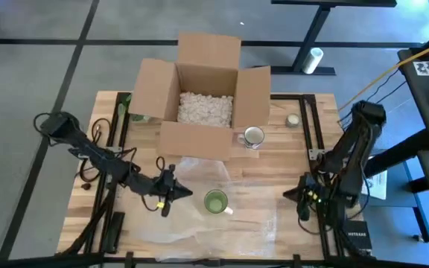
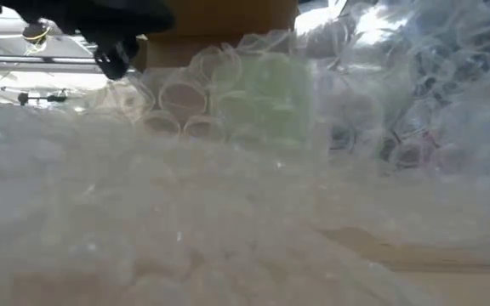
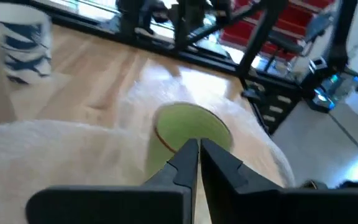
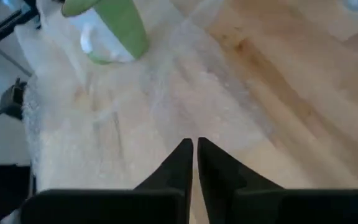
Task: Wrap mug
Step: Wrap the green mug with the bubble wrap
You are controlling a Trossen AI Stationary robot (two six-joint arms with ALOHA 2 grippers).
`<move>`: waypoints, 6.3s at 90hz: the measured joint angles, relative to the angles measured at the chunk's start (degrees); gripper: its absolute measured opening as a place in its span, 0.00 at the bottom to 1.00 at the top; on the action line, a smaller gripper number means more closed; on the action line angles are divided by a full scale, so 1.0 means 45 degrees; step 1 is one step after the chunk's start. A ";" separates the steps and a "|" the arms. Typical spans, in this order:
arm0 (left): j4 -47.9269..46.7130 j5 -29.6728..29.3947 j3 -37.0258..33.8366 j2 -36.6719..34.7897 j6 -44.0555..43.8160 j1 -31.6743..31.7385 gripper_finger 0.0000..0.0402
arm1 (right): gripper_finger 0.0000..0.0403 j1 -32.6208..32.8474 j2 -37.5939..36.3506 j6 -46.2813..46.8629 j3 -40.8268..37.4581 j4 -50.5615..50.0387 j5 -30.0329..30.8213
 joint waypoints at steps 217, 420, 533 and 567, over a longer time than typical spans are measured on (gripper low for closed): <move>0.0462 0.0015 -0.0018 -0.0004 0.0797 -0.0548 0.00 | 0.00 -0.7688 0.3311 -0.7617 -0.0287 0.9484 -0.5072; 0.0532 -0.0078 -0.0018 -0.0004 0.0160 -0.0878 0.00 | 0.00 -1.0342 0.6589 -1.3505 0.4804 1.0612 -0.8766; -0.8421 -0.4172 -0.0018 0.0001 -0.9706 -0.5001 0.00 | 0.00 -1.1924 1.2809 -1.5000 1.3550 0.1089 -1.4114; -1.0049 -0.9163 -0.0018 0.0001 -1.1665 -0.8214 0.00 | 0.00 -1.1924 1.2787 -1.5485 1.3516 0.1233 -1.4106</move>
